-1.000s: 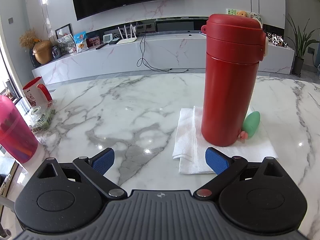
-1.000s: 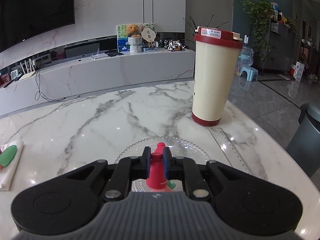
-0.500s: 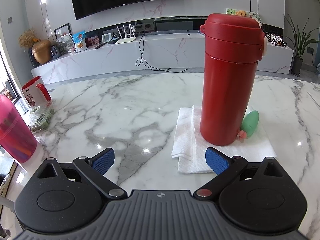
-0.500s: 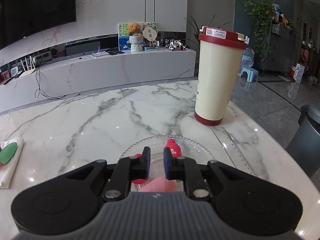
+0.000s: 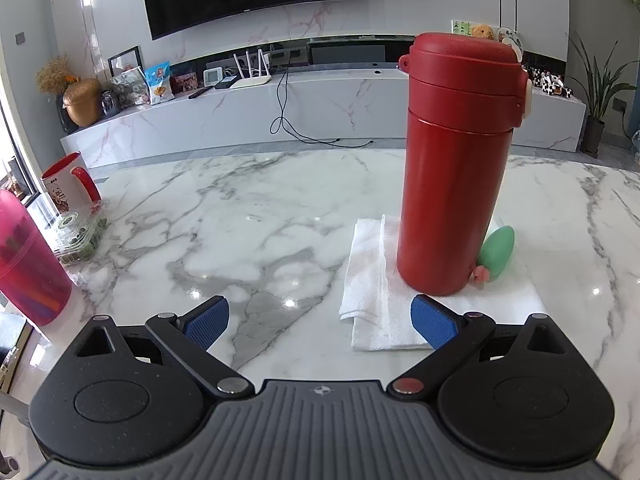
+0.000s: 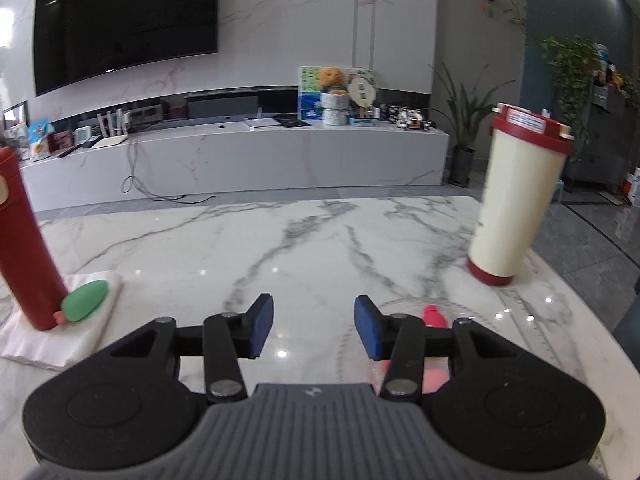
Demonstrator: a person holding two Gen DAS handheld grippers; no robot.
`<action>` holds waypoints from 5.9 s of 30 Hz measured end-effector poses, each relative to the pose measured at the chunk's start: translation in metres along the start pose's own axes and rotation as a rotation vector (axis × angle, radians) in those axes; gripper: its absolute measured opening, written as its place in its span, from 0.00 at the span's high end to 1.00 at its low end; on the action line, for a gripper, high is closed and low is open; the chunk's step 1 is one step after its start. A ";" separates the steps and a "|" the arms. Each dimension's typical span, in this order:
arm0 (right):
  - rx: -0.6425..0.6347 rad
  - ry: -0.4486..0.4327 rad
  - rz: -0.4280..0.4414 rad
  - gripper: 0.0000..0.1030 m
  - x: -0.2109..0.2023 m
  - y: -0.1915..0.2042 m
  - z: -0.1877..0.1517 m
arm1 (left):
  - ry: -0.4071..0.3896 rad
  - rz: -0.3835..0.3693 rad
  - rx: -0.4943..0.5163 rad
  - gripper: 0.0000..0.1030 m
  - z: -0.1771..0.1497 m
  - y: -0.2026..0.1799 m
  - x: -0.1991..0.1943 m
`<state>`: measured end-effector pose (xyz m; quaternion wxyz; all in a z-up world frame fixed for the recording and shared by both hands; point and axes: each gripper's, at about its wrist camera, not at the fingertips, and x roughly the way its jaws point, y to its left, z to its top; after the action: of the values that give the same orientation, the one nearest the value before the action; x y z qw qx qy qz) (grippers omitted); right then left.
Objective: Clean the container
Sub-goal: 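Lower the red bottle onto the glass plate and open the right tool, then move the right tool back to the green egg-shaped item and grasp it, then carry the green item with the right tool onto the glass plate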
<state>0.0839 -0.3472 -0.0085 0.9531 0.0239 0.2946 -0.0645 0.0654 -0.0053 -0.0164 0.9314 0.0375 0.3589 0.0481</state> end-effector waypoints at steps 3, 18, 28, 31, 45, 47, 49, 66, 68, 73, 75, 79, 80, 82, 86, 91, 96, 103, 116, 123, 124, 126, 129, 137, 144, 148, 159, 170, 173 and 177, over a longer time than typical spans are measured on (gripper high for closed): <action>-0.022 0.009 0.036 0.52 0.001 0.016 -0.002 | -0.002 -0.003 -0.007 0.03 0.001 0.001 0.000; -0.076 0.038 0.159 0.52 0.011 0.080 -0.004 | -0.016 0.017 -0.023 0.03 0.004 0.005 0.003; -0.081 0.045 0.228 0.53 0.019 0.115 -0.005 | -0.006 0.025 -0.050 0.03 0.005 0.010 0.011; -0.081 0.031 0.242 0.54 0.020 0.123 -0.004 | -0.011 0.031 -0.065 0.03 0.005 0.012 0.012; -0.061 0.018 0.284 0.60 0.034 0.146 0.001 | 0.002 0.044 -0.075 0.03 0.004 0.012 0.023; -0.051 0.018 0.284 0.60 0.036 0.148 0.002 | 0.001 0.050 -0.065 0.03 0.003 0.011 0.024; -0.047 0.021 0.284 0.61 0.038 0.151 0.003 | 0.000 0.054 -0.058 0.03 0.003 0.010 0.025; 0.049 0.080 0.264 0.65 0.062 0.170 0.009 | 0.009 0.060 -0.089 0.03 0.007 0.014 0.032; 0.065 0.085 0.263 0.65 0.066 0.170 0.009 | 0.011 0.058 -0.097 0.03 0.007 0.014 0.032; 0.079 0.114 0.271 0.67 0.075 0.172 0.007 | 0.018 0.057 -0.103 0.03 0.008 0.016 0.034; 0.080 0.128 0.271 0.68 0.077 0.173 0.005 | 0.022 0.054 -0.113 0.03 0.009 0.016 0.035; 0.080 0.127 0.273 0.69 0.081 0.173 0.005 | 0.021 0.045 -0.111 0.03 0.009 0.015 0.035; 0.078 0.127 0.272 0.70 0.081 0.173 0.005 | 0.023 0.046 -0.108 0.03 0.009 0.015 0.035; 0.070 0.128 0.273 0.70 0.082 0.173 0.005 | 0.027 0.048 -0.108 0.03 0.009 0.014 0.035; 0.071 0.133 0.281 0.69 0.084 0.172 0.005 | 0.029 0.043 -0.110 0.03 0.009 0.013 0.035; 0.079 0.165 0.283 0.69 0.087 0.171 0.003 | 0.034 0.044 -0.108 0.03 0.009 0.013 0.036; 0.084 0.181 0.281 0.71 0.089 0.169 0.002 | 0.035 0.042 -0.118 0.03 0.009 0.014 0.035; 0.073 0.169 0.275 0.71 0.085 0.161 0.002 | 0.039 0.043 -0.099 0.03 0.008 0.012 0.035; -0.004 0.135 0.331 0.71 0.057 0.130 0.006 | 0.045 0.049 -0.070 0.03 0.007 0.011 0.031; -0.054 0.093 0.330 0.71 0.030 0.100 0.011 | 0.036 0.031 -0.073 0.03 0.008 0.009 0.023; -0.054 0.087 0.324 0.71 0.026 0.094 0.011 | 0.034 0.032 -0.071 0.03 0.007 0.008 0.022; -0.052 0.080 0.302 0.71 0.021 0.080 0.012 | 0.028 0.033 -0.067 0.03 0.007 0.008 0.019; -0.042 0.072 0.263 0.71 0.016 0.056 0.013 | 0.020 0.032 -0.062 0.03 0.007 0.007 0.015; -0.002 0.060 0.137 0.71 0.005 -0.006 0.013 | 0.011 0.023 -0.049 0.03 0.006 0.006 0.007; 0.011 0.092 0.084 0.71 0.007 -0.033 0.007 | 0.006 0.019 -0.034 0.03 0.006 0.001 0.003; 0.029 0.110 0.057 0.71 0.009 -0.044 0.001 | 0.008 0.020 -0.025 0.03 0.005 0.000 0.004; 0.049 0.169 0.020 0.71 0.022 -0.060 -0.011 | 0.017 0.017 -0.011 0.03 0.004 -0.002 0.008; 0.050 0.211 0.006 0.71 0.031 -0.059 -0.017 | 0.011 0.004 -0.015 0.03 0.004 -0.001 0.006; 0.055 0.209 0.001 0.70 0.031 -0.060 -0.016 | 0.006 0.000 -0.017 0.03 0.005 -0.001 0.005; 0.051 0.199 -0.016 0.58 0.029 -0.058 -0.015 | -0.005 -0.004 -0.022 0.03 0.005 -0.002 0.003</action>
<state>0.0916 -0.4066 -0.0381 0.9177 0.0522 0.3861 -0.0771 0.0710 -0.0072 -0.0145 0.9327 0.0269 0.3561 0.0501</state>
